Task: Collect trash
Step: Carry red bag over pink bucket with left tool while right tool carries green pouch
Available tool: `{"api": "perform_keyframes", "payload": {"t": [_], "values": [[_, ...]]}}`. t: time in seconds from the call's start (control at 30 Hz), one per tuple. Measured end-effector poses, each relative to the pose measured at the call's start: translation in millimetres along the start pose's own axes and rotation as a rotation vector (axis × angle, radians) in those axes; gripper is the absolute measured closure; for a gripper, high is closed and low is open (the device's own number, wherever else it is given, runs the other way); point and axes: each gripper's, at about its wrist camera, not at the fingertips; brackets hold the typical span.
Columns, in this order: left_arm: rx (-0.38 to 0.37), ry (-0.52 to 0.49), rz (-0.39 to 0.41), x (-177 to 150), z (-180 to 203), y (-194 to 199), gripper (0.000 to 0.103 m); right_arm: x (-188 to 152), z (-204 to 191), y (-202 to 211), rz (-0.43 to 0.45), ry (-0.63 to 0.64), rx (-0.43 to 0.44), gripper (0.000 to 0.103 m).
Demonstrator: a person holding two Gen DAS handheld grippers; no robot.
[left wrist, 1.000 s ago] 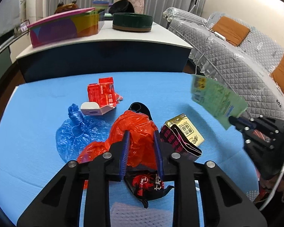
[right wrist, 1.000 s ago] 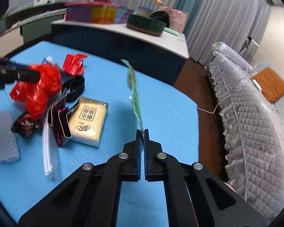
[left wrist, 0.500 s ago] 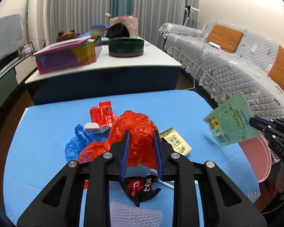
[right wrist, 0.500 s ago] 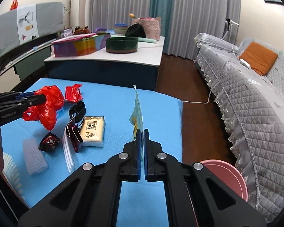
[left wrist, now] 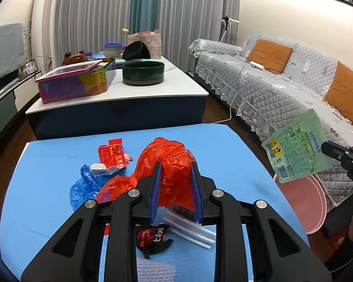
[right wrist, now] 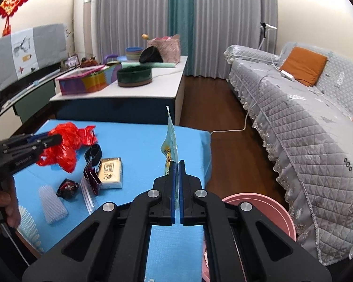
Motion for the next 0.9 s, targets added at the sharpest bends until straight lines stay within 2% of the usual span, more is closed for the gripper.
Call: {"api": "perform_keyframes", "payload": {"t": [0.37, 0.9], "values": [[-0.051, -0.027, 0.020, 1.8, 26.8, 7.6, 0.079, 4.7, 25.5, 40.2, 0.072, -0.090, -0.067, 0.101], [-0.128, -0.070, 0.047, 7.1, 68.3, 14.1, 0.079, -1.2, 54.9, 57.5, 0.099, -0.146, -0.137, 0.101]]}}
Point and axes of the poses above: each gripper's, at about its wrist camera, not at the fingertips, and y roughly against the way its jaws point, z to its right, x to its top, and after that the axes turned 15 degrees about x, right-handed
